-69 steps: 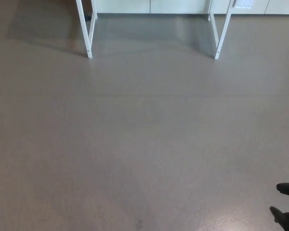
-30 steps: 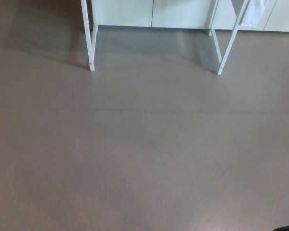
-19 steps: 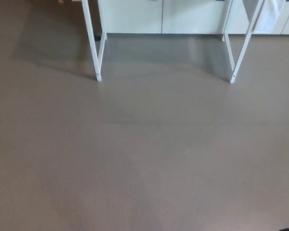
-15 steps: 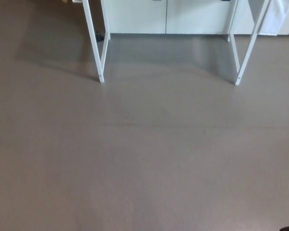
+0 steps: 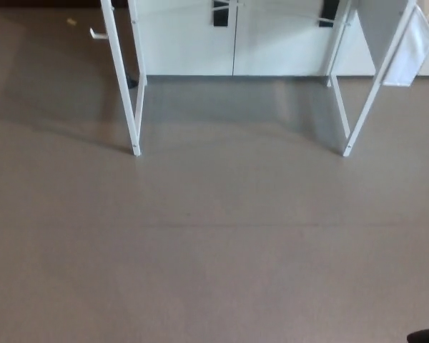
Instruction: The robot walk towards a table in front and uses its left hand to pick up the pot from the base and places it on the table
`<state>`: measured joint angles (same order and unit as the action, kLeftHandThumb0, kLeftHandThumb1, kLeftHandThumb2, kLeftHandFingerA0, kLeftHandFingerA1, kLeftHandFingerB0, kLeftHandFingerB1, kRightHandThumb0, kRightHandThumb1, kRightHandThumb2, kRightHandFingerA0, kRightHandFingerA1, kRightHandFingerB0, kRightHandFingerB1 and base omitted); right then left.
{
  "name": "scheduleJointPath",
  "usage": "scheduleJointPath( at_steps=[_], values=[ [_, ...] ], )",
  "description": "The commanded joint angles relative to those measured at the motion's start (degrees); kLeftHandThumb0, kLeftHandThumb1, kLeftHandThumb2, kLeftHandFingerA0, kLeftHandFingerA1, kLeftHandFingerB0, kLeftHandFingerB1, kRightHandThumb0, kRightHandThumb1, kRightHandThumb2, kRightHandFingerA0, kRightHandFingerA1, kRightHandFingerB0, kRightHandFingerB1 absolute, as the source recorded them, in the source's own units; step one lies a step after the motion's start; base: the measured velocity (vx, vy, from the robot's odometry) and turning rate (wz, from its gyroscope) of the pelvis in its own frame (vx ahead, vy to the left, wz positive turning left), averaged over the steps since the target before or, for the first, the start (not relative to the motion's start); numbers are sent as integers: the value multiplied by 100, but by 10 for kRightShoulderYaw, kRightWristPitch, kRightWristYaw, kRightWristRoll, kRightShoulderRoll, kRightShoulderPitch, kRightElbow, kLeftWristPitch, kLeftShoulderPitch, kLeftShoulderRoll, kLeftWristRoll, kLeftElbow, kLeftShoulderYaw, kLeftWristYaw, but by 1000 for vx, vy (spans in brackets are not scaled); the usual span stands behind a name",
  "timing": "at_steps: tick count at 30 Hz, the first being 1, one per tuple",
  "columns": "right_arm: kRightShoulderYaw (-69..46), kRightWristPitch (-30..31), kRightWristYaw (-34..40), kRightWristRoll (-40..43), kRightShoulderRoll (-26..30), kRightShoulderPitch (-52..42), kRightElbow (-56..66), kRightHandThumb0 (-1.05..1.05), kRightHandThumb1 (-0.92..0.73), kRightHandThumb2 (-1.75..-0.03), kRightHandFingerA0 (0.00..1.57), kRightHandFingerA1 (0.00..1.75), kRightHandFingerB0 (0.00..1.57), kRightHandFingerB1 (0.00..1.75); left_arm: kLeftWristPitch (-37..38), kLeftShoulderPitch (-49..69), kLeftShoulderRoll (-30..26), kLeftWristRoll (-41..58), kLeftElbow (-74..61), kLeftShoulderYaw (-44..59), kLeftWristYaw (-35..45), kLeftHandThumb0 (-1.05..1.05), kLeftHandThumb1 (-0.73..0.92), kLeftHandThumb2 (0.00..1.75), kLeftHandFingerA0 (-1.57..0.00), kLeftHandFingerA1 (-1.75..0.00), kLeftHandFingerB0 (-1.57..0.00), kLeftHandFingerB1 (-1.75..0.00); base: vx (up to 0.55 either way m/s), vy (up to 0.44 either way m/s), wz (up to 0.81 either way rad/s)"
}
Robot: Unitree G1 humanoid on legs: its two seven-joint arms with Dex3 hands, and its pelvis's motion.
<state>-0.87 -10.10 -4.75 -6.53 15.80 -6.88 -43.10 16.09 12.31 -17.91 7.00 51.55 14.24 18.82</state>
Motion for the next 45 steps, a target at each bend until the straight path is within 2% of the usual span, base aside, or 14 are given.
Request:
scheduleJointPath(
  at_steps=[1, 2, 4, 5, 8, 10, 20, 21, 27, 32, 34, 39, 40, 45],
  values=[
    [-1, -11, 2, -1, 6, 5, -17, -91, -22, -83, 51, 97, 45, 88, 13, -2, -6, -1, 18, 0, 3, 44, 42, 53, -30, -57, -39, -45, 285, 46, 9],
    [-1, -11, 2, 0, 5, 3, -14, -83, -20, -98, 48, 89, 33, 77, 12, 0, -5, 3, 14, 2, 7, 44, 42, 53, -30, -58, -37, -45, 290, 42, 10],
    [-1, -11, 3, 0, 6, 4, -15, -90, -24, -82, 51, 99, 46, 90, 9, 3, -4, 4, 8, 2, 5, 45, 43, 53, -30, -58, -38, -45, 323, -4, 12],
    [-3, -1, 2, 2, 5, 4, -9, -82, -19, -98, 46, 87, 30, 75, 10, 2, -5, 4, 9, 2, 6, 44, 42, 53, -30, -58, -38, -46, 267, -45, 14],
    [-8, 19, -1, 9, 5, 0, 11, -81, -16, -94, 54, 90, 39, 80, 13, 2, -5, 5, 11, 4, 10, 44, 43, 53, -30, -58, -38, -46, 456, -71, -7],
    [-23, 39, -11, 29, -2, -9, 33, -66, -17, -100, 43, 84, 26, 73, 12, 6, -7, 3, 9, 3, 8, 44, 44, 53, -30, -58, -39, -46, 532, -39, 70],
    [-38, 53, -27, 42, -7, -16, 50, -71, -18, -91, 45, 99, 38, 88, 12, 0, -1, 10, 13, 11, 5, 46, 46, 54, -31, -59, -39, -46, 351, 13, -8],
    [-39, 51, -29, 44, -7, -15, 46, -60, -19, -98, 45, 83, 32, 73, 10, 1, -2, 9, 12, 10, 5, 44, 45, 54, -31, -58, -38, -46, 389, 170, -22],
    [-34, 91, -31, 33, -6, -27, 91, -65, -22, -99, 43, 80, 26, 70, 11, -3, -7, 3, 18, 6, 7, 46, 45, 54, -32, -58, -39, -45, 382, 195, 2],
    [-30, 72, -29, 26, -4, -15, 57, -75, -16, -92, 51, 86, 38, 76, 14, -1, -7, 4, 20, 7, 6, 44, 29, 77, -28, -60, -34, -57, 293, 39, 9],
    [-24, 76, -29, 19, -2, -18, 67, -76, -17, -93, 52, 86, 40, 77, 14, 0, -5, 10, 23, 11, 10, 46, 45, 54, -34, -59, -39, -46, 281, -66, 11],
    [-18, 86, -21, 14, -1, -22, 81, -74, -17, -93, 52, 86, 40, 77, 10, -1, -6, 8, 22, 11, 10, 45, 45, 54, -34, -58, -39, -45, 363, -193, 16],
    [-15, 73, -18, 10, 1, -13, 57, -79, -19, -93, 52, 87, 41, 78, 16, 0, -7, 1, 23, 8, 2, 44, 28, 75, -31, -61, -36, -57, 423, -221, 43],
    [-19, 63, -19, 19, -3, -18, 54, -77, -18, -95, 52, 88, 36, 76, 18, 1, -6, 5, 32, 11, 6, 45, 28, 76, -32, -61, -37, -57, 263, -143, -3]
  ],
)
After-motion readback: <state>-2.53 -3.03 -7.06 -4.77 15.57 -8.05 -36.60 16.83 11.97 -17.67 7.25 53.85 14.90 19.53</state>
